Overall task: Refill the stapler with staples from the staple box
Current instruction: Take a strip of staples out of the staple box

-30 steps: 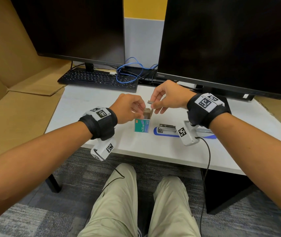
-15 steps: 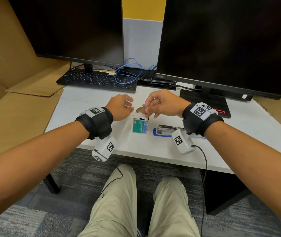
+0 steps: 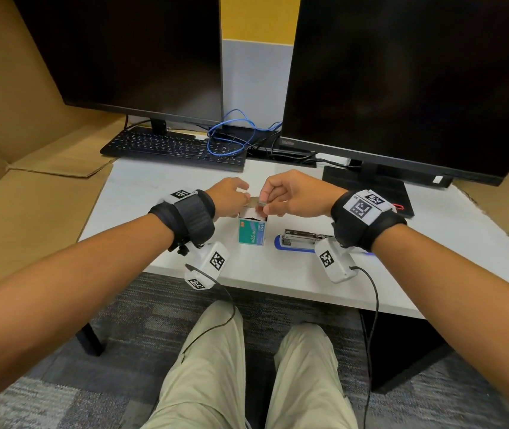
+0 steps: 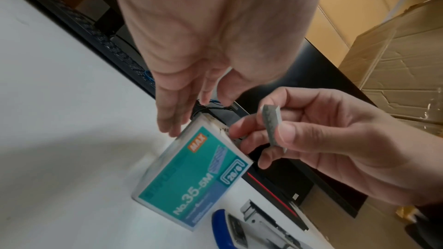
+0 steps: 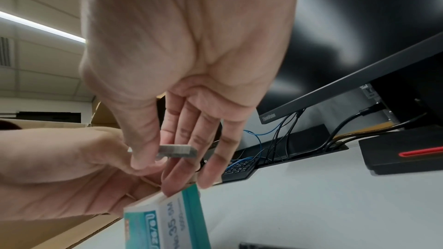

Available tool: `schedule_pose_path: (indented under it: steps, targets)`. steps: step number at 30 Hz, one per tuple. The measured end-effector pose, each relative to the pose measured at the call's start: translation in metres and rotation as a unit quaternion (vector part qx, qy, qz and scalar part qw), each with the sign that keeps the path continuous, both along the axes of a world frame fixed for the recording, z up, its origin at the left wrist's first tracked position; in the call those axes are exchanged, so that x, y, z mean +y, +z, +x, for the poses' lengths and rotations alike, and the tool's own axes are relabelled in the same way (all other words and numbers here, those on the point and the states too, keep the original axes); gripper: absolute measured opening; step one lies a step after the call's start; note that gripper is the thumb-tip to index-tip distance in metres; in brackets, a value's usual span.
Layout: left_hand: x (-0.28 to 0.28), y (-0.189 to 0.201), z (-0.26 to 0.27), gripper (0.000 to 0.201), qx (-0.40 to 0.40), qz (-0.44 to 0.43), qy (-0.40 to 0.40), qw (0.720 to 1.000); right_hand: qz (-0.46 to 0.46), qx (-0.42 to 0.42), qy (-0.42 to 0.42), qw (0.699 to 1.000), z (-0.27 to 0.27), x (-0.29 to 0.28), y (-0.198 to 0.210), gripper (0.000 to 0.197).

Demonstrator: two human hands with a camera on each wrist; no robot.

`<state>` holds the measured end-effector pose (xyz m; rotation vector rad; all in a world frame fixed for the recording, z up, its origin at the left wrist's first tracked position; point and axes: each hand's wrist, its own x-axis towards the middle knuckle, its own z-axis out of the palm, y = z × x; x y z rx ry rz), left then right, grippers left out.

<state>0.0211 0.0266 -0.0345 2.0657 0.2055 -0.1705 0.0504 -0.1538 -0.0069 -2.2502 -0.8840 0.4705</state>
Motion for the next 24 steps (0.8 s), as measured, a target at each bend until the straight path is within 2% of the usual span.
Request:
schedule_pose_path:
  steps: [3, 5, 8, 10, 15, 20, 24]
  targets:
    - [0.0, 0.002, -0.001, 0.04, 0.004, -0.03, 0.008, 1.0, -0.021, -0.018, 0.014, 1.0, -0.002, 0.001, 0.002, 0.021]
    - [0.004, 0.004, -0.001, 0.037, -0.044, -0.036, -0.002, 0.998, -0.02, -0.023, 0.015, 0.999, -0.002, 0.002, 0.003, 0.02]
    - [0.011, 0.004, -0.004, 0.026, -0.147, 0.052, -0.02, 0.988, -0.002, -0.019, 0.004, 1.0, -0.002, -0.001, 0.005, 0.021]
    - [0.013, 0.005, -0.009, 0.021, -0.179, 0.091, -0.027, 0.979, 0.013, -0.015, -0.003, 1.0, -0.002, -0.003, 0.008, 0.022]
    - [0.014, 0.004, -0.02, 0.019, -0.224, 0.134, -0.041, 0.965, 0.053, -0.011, -0.049, 0.997, -0.002, -0.009, 0.012, 0.02]
    - [0.015, -0.002, -0.026, 0.022, -0.23, 0.14, -0.057, 0.961, 0.065, -0.014, -0.064, 0.996, -0.001, -0.01, 0.012, 0.021]
    - [0.012, -0.005, -0.028, 0.015, -0.232, 0.157, -0.071, 0.957, 0.059, -0.017, -0.064, 0.996, -0.003, -0.01, 0.01, 0.021]
